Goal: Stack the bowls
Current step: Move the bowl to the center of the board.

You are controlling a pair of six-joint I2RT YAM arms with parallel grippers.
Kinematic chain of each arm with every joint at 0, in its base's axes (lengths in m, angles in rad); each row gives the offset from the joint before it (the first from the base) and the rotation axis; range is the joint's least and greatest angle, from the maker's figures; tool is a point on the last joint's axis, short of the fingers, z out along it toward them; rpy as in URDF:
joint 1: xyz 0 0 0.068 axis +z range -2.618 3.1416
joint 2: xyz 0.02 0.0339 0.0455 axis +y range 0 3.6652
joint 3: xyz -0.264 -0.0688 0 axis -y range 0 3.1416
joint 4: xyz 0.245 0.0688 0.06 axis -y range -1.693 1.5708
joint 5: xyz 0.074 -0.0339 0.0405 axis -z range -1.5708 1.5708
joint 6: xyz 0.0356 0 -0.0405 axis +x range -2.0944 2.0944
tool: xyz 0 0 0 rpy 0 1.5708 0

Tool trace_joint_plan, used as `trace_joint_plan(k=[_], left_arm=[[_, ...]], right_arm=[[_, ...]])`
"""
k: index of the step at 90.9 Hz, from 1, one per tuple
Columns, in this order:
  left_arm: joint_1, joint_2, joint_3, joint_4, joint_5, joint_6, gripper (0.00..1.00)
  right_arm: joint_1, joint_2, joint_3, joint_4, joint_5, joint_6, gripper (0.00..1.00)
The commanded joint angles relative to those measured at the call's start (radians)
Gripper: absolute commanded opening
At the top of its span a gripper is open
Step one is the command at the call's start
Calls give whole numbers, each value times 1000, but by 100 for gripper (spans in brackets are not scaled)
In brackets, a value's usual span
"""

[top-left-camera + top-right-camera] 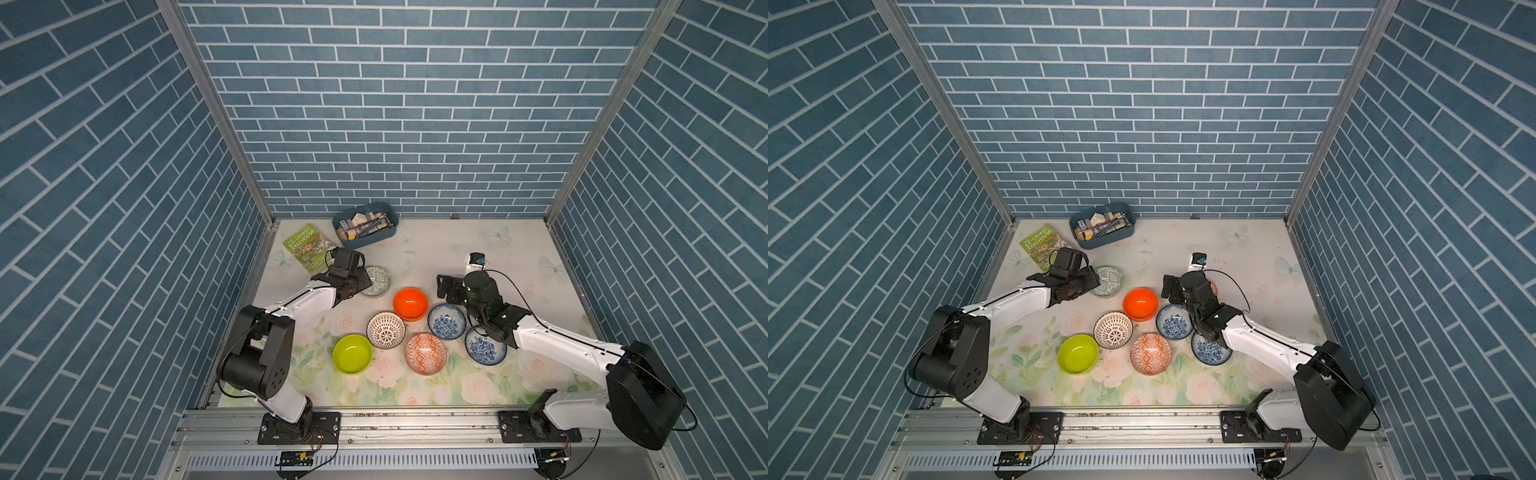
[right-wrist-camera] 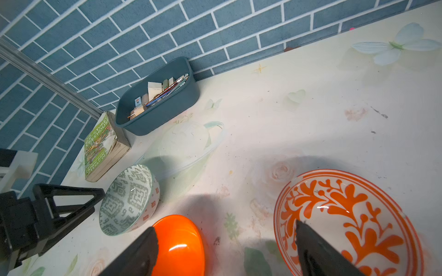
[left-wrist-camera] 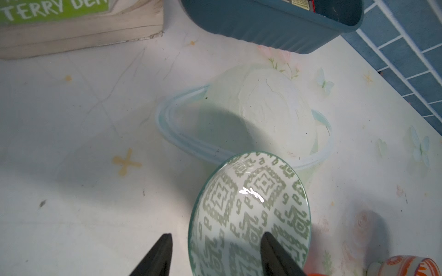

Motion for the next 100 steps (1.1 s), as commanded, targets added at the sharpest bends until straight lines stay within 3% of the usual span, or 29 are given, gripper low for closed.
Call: trace_joint_plan(k=[1, 28, 67, 100], left_arm=[[-6, 42, 17, -30, -14, 16, 55], [-6, 148, 83, -53, -25, 42, 40], [-7, 217, 192, -95, -26, 78, 0], [-25, 255, 268, -112, 12, 66, 0]], right_arm=[[4, 29, 41, 12, -9, -30, 91], [4, 54, 55, 12, -22, -26, 90], [5, 68, 59, 18, -27, -22, 88], [7, 69, 57, 19, -28, -21, 88]])
